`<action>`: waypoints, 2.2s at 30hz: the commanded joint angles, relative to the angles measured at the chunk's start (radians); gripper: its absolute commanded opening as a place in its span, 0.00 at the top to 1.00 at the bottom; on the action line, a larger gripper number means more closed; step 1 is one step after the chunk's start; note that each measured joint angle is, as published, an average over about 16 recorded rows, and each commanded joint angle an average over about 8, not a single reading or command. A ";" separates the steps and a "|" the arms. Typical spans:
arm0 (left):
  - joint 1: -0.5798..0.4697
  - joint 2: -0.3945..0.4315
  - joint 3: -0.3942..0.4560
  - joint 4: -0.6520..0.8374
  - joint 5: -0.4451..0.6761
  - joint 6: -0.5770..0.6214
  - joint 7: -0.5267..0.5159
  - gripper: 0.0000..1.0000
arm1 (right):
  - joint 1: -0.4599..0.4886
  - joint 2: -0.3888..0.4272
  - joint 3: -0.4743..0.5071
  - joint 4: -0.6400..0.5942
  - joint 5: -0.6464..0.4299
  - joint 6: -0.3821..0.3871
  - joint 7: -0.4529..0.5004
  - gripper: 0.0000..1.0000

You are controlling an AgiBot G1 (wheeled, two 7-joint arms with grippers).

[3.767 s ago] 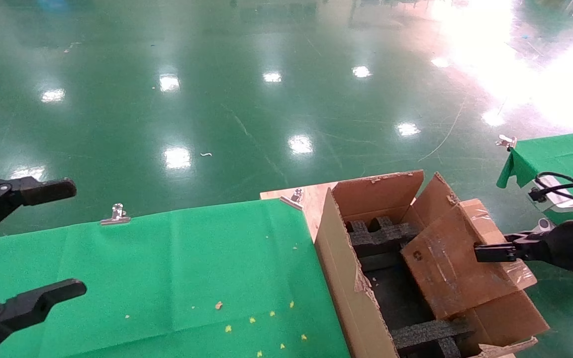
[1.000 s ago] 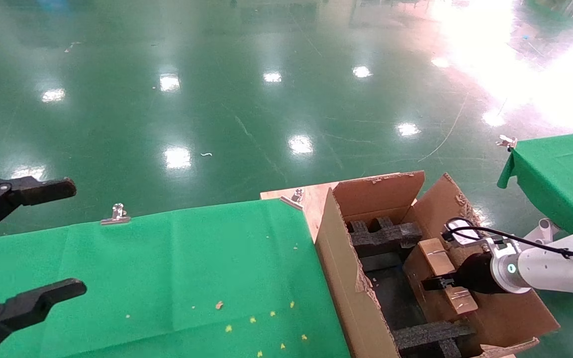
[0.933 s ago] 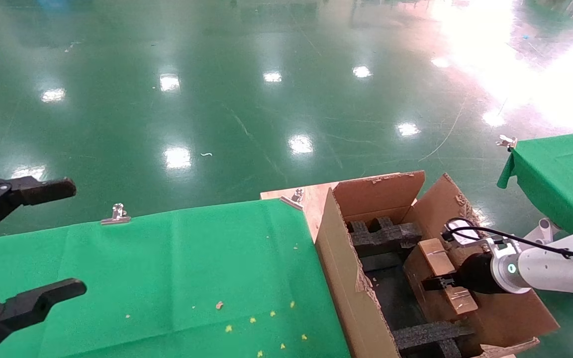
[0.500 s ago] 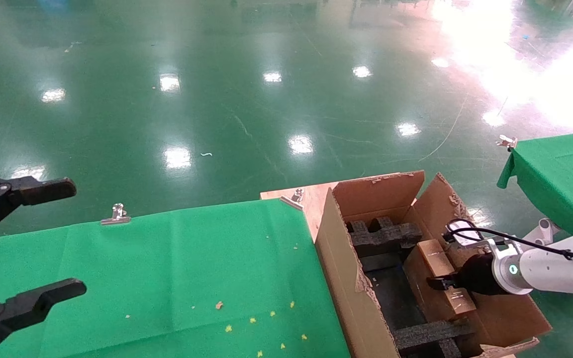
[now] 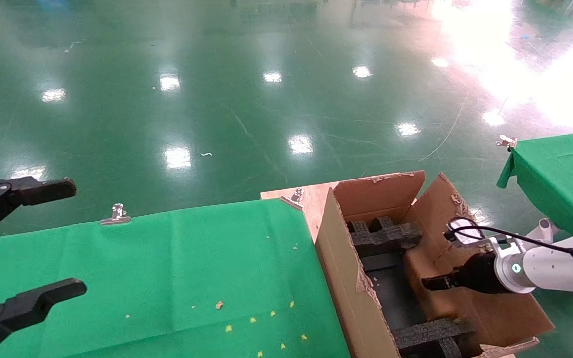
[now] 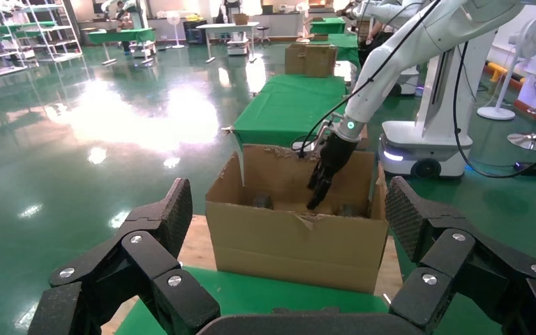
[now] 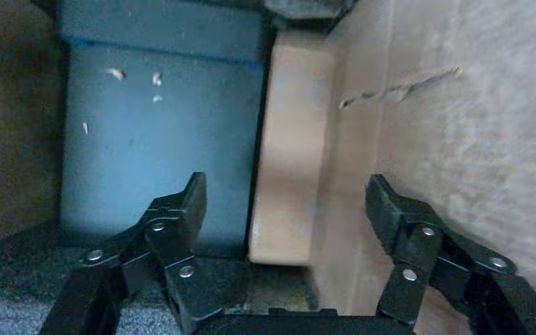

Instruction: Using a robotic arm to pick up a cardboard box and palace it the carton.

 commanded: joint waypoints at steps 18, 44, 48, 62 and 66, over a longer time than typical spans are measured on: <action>0.000 0.000 0.000 0.000 0.000 0.000 0.000 0.00 | 0.268 0.177 0.085 0.380 -0.072 0.035 -0.045 0.00; 0.000 0.000 0.000 0.000 -0.001 0.000 0.000 0.00 | 0.261 0.237 0.334 0.546 0.381 -0.408 -0.526 0.00; 0.000 0.000 0.000 0.000 -0.001 0.000 0.000 0.00 | 0.210 0.220 0.419 0.542 0.380 -0.446 -0.549 0.00; 0.000 0.000 0.000 0.000 -0.001 0.000 0.000 0.00 | 0.006 0.148 0.756 0.523 0.364 -0.586 -0.628 0.00; 0.000 0.000 0.000 0.000 -0.001 0.000 0.000 0.00 | -0.053 0.127 0.852 0.517 0.359 -0.626 -0.651 0.00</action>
